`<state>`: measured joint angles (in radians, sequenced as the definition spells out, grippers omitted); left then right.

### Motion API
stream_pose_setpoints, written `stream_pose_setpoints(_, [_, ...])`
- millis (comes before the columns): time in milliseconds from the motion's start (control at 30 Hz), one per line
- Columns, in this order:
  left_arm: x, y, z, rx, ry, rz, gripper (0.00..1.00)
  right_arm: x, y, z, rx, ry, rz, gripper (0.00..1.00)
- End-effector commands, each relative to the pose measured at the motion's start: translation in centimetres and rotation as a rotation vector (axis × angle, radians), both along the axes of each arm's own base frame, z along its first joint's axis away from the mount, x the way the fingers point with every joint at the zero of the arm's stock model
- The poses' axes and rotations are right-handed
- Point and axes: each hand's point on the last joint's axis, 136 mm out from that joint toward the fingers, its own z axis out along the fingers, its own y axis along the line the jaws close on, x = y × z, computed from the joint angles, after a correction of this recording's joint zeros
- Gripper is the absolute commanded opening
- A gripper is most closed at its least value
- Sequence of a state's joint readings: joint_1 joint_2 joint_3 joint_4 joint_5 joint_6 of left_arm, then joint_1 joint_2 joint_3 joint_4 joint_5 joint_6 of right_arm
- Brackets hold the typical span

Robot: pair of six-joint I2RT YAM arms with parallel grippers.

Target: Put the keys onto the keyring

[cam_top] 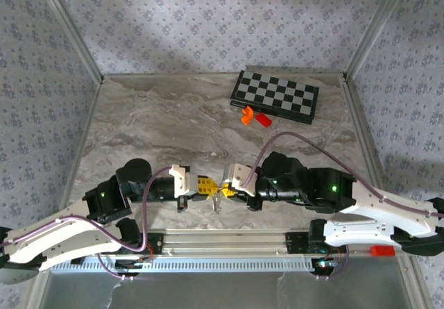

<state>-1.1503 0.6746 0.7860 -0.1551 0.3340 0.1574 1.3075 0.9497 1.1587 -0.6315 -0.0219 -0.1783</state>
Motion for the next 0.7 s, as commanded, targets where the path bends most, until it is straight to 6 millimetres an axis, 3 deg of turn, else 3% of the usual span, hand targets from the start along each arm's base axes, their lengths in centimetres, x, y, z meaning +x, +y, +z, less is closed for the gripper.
stream_pose_setpoints(0, [-0.8, 0.3, 2.5, -0.087, -0.023, -0.034, 0.0, -0.2, 0.0, 0.1, 0.015, 0.016, 0.008, 0.1])
stream_pose_setpoints(300, [-0.9, 0.4, 2.8, -0.1, -0.022, -0.04, 0.0, -0.2, 0.3, -0.5, 0.009, 0.031, 0.016, 0.0])
stream_pose_setpoints(500, [-0.9, 0.4, 3.0, -0.105, -0.024, -0.038, 0.0, -0.1, 0.4, -0.5, 0.011, 0.034, 0.016, 0.0])
stream_pose_setpoints(667, [-0.6, 0.3, 2.8, -0.106, -0.022, -0.025, 0.0, -0.1, 0.4, 0.6, 0.06, 0.014, 0.02, 0.18])
